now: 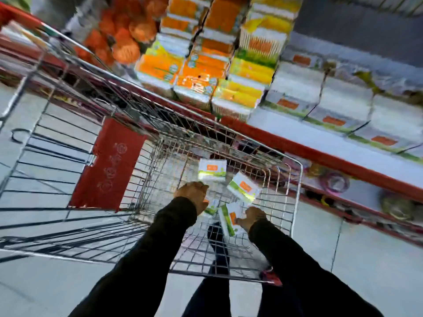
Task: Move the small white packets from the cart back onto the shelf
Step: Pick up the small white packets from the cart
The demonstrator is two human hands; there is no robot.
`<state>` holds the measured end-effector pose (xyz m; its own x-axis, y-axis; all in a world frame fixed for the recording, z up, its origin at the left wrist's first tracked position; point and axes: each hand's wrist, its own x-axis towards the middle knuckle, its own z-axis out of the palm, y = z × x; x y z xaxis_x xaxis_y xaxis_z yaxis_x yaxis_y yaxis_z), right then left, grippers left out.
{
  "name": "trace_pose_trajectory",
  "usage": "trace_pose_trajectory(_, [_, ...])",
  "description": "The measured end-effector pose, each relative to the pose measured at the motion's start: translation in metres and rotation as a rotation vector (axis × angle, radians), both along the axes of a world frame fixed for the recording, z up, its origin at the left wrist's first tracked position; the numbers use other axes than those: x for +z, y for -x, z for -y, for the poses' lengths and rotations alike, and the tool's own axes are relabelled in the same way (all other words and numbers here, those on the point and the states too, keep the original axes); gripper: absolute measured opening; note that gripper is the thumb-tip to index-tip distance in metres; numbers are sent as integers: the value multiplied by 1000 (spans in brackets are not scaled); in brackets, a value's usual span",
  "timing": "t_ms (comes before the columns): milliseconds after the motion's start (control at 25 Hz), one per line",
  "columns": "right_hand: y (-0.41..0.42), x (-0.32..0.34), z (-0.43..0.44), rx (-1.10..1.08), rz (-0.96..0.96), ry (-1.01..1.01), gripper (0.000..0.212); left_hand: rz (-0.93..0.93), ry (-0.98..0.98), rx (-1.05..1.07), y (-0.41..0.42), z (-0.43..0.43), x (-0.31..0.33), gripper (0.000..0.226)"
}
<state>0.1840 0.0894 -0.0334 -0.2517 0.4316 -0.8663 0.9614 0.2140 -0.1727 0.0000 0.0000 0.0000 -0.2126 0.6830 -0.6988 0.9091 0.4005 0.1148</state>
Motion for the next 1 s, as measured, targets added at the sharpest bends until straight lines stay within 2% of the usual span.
trace_pose_trajectory(120, [-2,-47,10,-39,82,-13,42,-14,153,-117,6,-11,-48,73])
trace_pose_trajectory(200, [-1,-69,16,-144,67,-23,65,-16,223,-179,10,-15,-73,81])
trace_pose_trajectory(240, [0,-76,19,-196,44,-39,69,-11,244,-203,8,-15,-87,81])
trace_pose_trajectory(400, [-5,-98,24,-273,-77,-132,64,-43,153,-274,4,-12,-114,72])
trace_pose_trajectory(600, [-7,-91,30,-358,-148,-89,57,-3,31,-114,1,-8,-95,63])
trace_pose_trajectory(800, [-12,-64,34,-277,-166,-71,43,69,35,10,-3,16,-68,51])
trace_pose_trajectory(1000, [-16,0,27,-150,-180,-97,64,-17,-2,108,-10,30,-13,45])
